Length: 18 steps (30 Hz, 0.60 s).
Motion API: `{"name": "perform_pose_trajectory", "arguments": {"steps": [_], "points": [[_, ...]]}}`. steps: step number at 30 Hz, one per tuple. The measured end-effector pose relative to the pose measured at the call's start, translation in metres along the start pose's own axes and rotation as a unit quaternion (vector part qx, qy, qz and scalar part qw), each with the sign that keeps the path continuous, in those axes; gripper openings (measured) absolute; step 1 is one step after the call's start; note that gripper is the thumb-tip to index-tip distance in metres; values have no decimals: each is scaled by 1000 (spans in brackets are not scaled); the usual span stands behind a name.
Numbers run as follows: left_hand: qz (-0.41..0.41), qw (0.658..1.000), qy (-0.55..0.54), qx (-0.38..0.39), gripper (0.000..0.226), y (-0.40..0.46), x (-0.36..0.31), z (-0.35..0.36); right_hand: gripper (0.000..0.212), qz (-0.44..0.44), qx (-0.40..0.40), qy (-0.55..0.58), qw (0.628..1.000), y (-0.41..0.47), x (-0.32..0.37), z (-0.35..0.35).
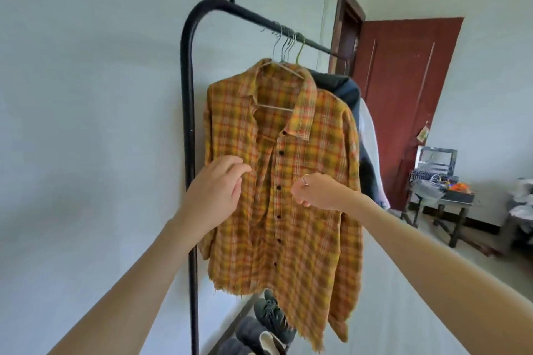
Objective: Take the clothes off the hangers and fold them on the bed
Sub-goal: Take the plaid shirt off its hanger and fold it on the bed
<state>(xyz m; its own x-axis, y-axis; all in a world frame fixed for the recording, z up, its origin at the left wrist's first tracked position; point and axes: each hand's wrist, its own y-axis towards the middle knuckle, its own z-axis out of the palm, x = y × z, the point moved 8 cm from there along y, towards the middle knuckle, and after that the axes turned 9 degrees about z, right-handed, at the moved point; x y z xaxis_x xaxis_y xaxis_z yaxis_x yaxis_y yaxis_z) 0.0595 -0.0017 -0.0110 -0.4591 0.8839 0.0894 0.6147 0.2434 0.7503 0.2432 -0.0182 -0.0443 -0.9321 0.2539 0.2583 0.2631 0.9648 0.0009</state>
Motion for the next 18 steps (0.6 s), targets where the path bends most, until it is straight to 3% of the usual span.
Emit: {"name": "perform_pose_trajectory", "arguments": {"steps": [2,5,7,10,14,18], "points": [[29,997,65,-26,28,36,1,-16,44,-28,-108,-33,993,10,-2,-47],[34,986,152,-52,34,84,9,-39,30,18,-175,-54,983,23,-12,-97],[30,975,214,-52,42,114,16,-54,29,14,-234,-85,968,30,-9,-124],[8,952,299,-69,56,147,30,-80,31,20,-334,-41,942,36,-6,-161],[-57,940,331,-65,68,159,58,-95,51,62,-312,-71,946,63,-8,-169],[-92,943,316,-42,70,158,80,-88,52,116,-265,-86,954,93,-15,-163]]}}
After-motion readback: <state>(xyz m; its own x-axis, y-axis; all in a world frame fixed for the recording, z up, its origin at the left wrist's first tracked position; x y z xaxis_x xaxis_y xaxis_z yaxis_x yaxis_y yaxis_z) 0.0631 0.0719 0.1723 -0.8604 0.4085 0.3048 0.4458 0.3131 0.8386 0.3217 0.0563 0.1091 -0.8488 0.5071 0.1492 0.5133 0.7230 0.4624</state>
